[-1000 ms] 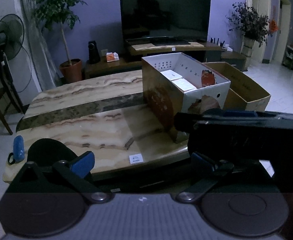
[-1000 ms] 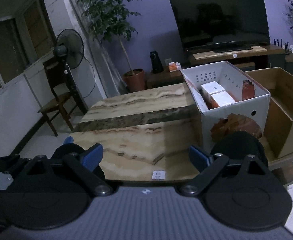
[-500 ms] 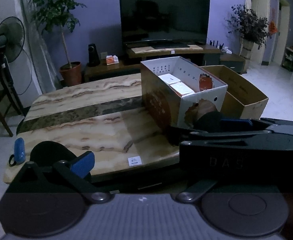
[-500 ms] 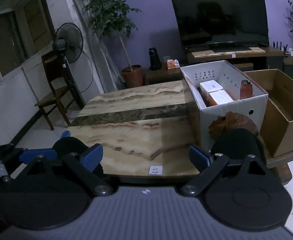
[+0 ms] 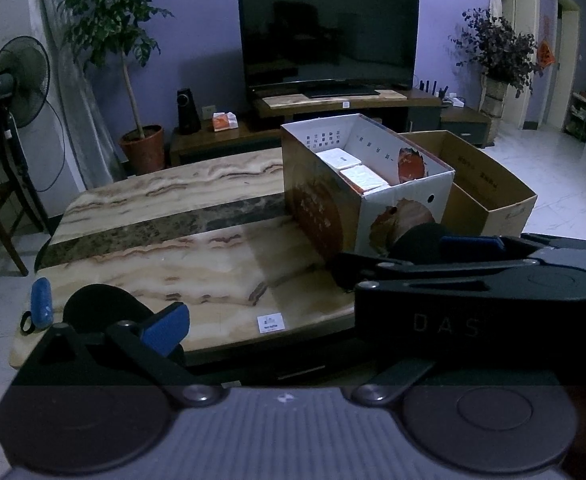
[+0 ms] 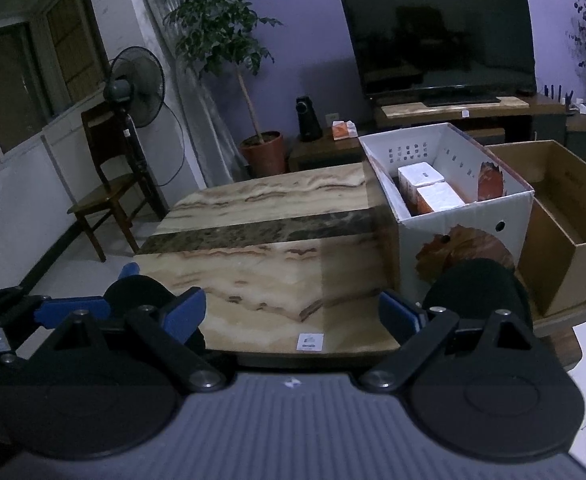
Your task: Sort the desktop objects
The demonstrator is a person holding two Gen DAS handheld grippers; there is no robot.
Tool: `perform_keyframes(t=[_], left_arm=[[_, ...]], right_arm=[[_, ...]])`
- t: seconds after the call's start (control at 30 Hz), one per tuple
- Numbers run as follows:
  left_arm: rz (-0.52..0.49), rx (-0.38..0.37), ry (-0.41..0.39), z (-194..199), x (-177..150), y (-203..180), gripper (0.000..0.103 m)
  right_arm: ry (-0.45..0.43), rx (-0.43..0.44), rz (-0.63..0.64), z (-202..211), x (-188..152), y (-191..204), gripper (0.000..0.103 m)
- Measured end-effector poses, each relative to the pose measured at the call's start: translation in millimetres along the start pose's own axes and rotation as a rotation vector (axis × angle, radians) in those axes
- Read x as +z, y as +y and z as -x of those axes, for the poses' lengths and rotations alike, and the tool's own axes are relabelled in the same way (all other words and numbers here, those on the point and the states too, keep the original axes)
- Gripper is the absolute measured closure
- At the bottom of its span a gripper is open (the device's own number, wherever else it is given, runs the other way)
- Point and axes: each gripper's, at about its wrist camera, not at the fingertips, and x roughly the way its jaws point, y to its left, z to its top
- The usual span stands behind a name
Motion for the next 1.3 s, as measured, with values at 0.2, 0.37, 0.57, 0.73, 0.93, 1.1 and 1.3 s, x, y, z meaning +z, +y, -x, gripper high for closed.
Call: perform_keyframes(t=[0.2, 0.37, 0.57, 0.73, 0.93, 1.1, 1.3], left_arm=[[-0.006, 0.005, -0.002, 0, 0, -1, 0.001], [-0.008, 0.005, -0.006, 0, 0, -1, 0.001], [-0.010, 0.000, -0.011, 1, 0, 0, 0.001], [-0.011, -0.001, -0.012, 1, 0, -1, 0.001], [-0.006, -0.007, -0.016, 2, 0, 1, 0.001], [-0.007, -0.010, -0.015, 2, -1, 0, 0.001], [-0.021, -0.006, -0.017, 3, -2, -2, 0.001]], right_arm=[[0.003, -0.008, 0.002, 0, 1, -1, 0.010], [0.004, -0.062, 0.027, 2, 4, 4, 0.010], [0.044, -0.165, 0.024, 4, 7, 6, 0.010], [0.093, -0.227, -0.001, 7, 8, 6, 0.010], [0.103, -0.285, -0.009, 16, 8, 9, 0.010], [0.113, -0.281, -0.021, 19, 7, 8, 0.010], [0.116, -0.305, -0.012, 22, 7, 10, 0.010]])
